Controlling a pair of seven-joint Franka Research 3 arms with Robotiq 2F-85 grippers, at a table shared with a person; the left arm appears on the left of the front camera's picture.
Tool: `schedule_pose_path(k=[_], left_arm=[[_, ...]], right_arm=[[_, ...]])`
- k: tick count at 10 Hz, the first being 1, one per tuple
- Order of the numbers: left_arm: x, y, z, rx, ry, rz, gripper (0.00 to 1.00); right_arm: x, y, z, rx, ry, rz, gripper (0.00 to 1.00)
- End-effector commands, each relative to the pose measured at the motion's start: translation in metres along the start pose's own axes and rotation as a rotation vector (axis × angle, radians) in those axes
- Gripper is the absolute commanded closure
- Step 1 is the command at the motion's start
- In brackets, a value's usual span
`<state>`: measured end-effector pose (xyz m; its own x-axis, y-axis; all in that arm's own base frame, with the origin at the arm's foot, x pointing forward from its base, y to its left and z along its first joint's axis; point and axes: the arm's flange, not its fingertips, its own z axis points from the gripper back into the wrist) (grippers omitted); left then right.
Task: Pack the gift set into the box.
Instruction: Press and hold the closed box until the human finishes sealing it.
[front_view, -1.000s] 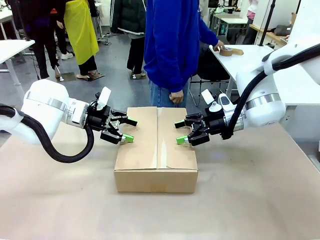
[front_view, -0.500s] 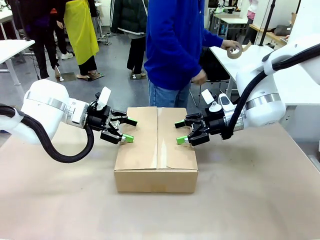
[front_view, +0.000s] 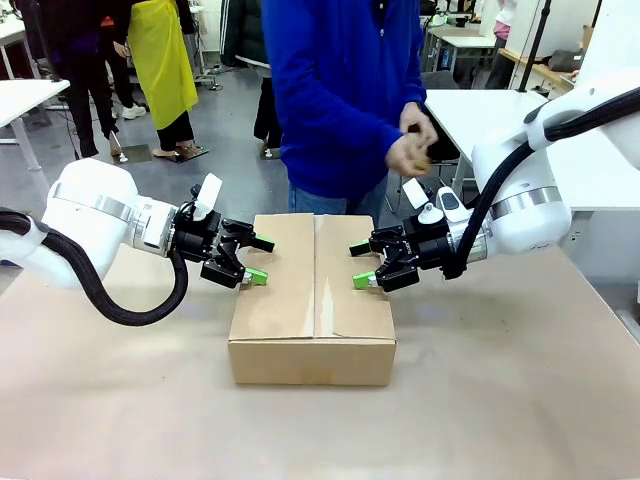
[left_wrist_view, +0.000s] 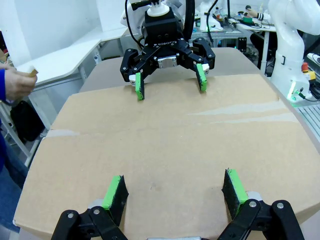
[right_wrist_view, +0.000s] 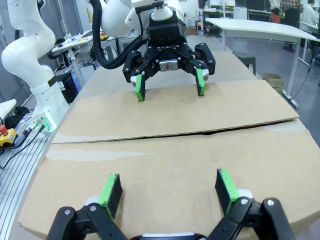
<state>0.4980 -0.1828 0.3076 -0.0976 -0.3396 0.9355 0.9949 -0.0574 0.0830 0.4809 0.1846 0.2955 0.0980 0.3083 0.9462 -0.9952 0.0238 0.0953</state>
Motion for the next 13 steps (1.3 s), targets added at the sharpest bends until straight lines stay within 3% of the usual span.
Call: schedule_pose_path(k=[1,13], left_arm=[[-0.0016,-0.0006,0.0013,0.000,-0.002,-0.010,0.00],[-0.0016,-0.0006,0.0013,0.000,-0.002,-0.010,0.00]], right_arm=[[-0.0013,0.0003,-0.0029,-0.007,0.007,-0.004,0.00],[-0.0013,0.0003,-0.0029,-0.007,0.007,-0.004,0.00]])
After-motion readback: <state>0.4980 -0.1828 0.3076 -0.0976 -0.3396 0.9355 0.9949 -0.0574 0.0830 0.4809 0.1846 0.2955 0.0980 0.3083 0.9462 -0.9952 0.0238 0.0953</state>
